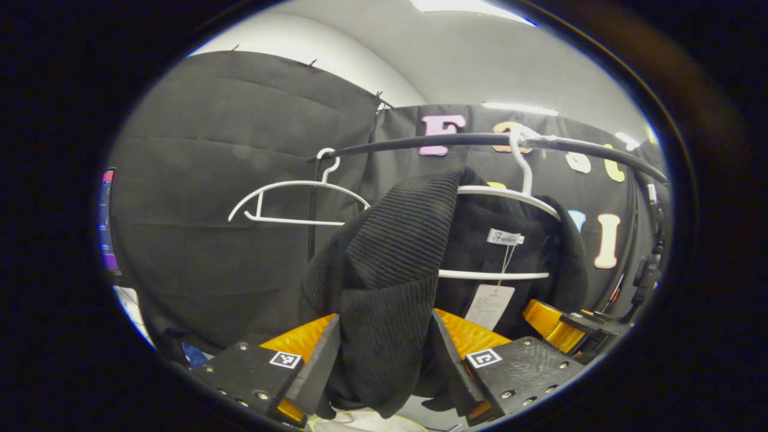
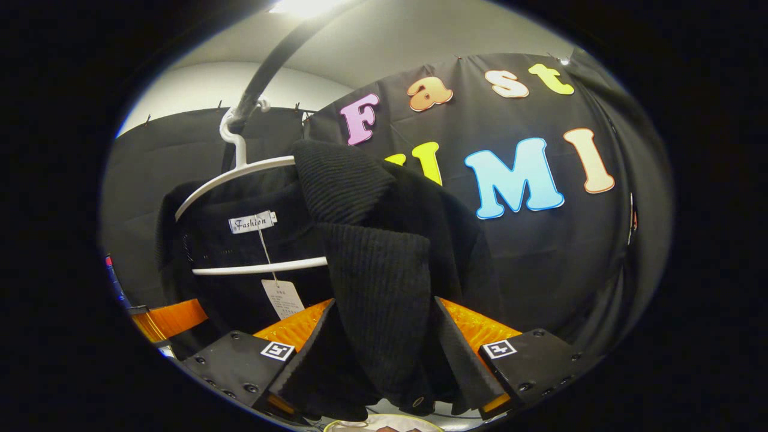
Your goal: Grasp the clothes on the hanger with both hands and then place them into the laundry hamper below.
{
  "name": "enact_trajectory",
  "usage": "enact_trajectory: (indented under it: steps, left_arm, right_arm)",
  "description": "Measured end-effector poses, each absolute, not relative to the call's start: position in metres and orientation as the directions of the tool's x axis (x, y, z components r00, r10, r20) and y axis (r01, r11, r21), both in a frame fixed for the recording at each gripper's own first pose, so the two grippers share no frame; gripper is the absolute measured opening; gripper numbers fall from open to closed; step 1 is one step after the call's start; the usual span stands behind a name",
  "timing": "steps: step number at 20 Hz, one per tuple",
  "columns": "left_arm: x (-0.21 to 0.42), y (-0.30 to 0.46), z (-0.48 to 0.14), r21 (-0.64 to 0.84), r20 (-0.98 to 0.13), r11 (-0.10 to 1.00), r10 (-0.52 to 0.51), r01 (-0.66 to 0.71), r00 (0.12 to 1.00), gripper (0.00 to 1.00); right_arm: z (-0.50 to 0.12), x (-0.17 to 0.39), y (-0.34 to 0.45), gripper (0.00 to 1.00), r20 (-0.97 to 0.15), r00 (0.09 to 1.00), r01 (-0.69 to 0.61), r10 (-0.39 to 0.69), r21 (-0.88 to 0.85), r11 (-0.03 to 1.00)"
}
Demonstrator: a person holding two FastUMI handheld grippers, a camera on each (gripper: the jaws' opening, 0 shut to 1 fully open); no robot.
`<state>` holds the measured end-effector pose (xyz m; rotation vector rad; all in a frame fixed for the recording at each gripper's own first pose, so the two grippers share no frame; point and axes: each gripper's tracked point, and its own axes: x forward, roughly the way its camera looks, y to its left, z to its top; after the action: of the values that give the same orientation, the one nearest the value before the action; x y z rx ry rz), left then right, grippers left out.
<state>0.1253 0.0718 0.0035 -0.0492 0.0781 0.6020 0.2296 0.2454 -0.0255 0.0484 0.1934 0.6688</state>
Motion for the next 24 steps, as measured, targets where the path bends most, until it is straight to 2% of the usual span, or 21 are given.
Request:
enact_trajectory:
  steps: [5,6,7,10,12,13,14,15,18,19,21,22,24]
  left_arm:
    - [0.136,0.072,0.005,0.004,-0.077,0.833,0.552,-0.554,0.830,0.84]
    - [0.137,0.075,0.006,0.014,-0.072,0.832,0.554,-0.554,0.830,0.84]
    - [0.138,0.074,0.009,0.023,-0.068,0.840,0.543,-0.543,0.837,0.84]
    - [0.141,0.066,0.017,0.048,-0.039,0.866,0.499,-0.497,0.866,0.51]
    - [0.136,0.077,0.018,0.085,-0.028,0.839,0.541,-0.538,0.840,0.32]
    - [0.140,0.073,0.016,0.105,-0.039,0.851,0.520,-0.514,0.853,0.22]
    - [0.142,0.067,0.011,0.136,-0.054,0.859,0.505,-0.494,0.862,0.13]
    - [0.146,0.066,0.012,0.144,-0.058,0.866,0.490,-0.478,0.870,0.03]
    - [0.143,0.057,0.018,0.073,-0.039,0.895,0.443,-0.439,0.896,0.02]
    - [0.138,0.059,0.019,0.059,-0.044,0.897,0.440,-0.437,0.897,0.00]
    - [0.130,0.062,0.023,0.038,-0.045,0.901,0.433,-0.432,0.900,0.02]
    - [0.127,0.063,0.027,0.022,-0.044,0.903,0.429,-0.428,0.902,0.00]
    - [0.118,0.066,0.035,-0.026,-0.042,0.906,0.421,-0.423,0.906,0.01]
  right_arm:
    - [-0.035,0.235,0.251,0.95,-0.180,0.751,-0.630,0.636,0.096,0.771]
    - [-0.034,0.233,0.253,0.88,-0.176,0.747,-0.635,0.641,0.099,0.766]
    - [-0.032,0.234,0.252,0.74,-0.173,0.754,-0.627,0.633,0.095,0.773]
    - [-0.032,0.242,0.249,0.37,-0.173,0.789,-0.587,0.590,0.073,0.807]
    - [-0.029,0.237,0.251,0.13,-0.176,0.780,-0.587,0.600,0.126,0.800]
    - [-0.029,0.235,0.253,0.13,-0.178,0.766,-0.599,0.618,0.155,0.786]
    - [-0.030,0.236,0.253,0.06,-0.189,0.754,-0.606,0.629,0.169,0.777]
    - [-0.030,0.232,0.253,0.06,-0.197,0.735,-0.626,0.649,0.174,0.761]
    - [-0.024,0.230,0.246,0.06,-0.192,0.737,-0.630,0.649,0.154,0.761]
    - [-0.020,0.230,0.242,0.06,-0.182,0.745,-0.624,0.642,0.153,0.767]
    - [-0.013,0.230,0.233,0.06,-0.170,0.759,-0.610,0.629,0.155,0.777]
    - [-0.011,0.233,0.229,0.06,-0.164,0.768,-0.600,0.619,0.153,0.785]
    - [-0.004,0.240,0.218,0.06,-0.145,0.790,-0.579,0.596,0.147,0.802]
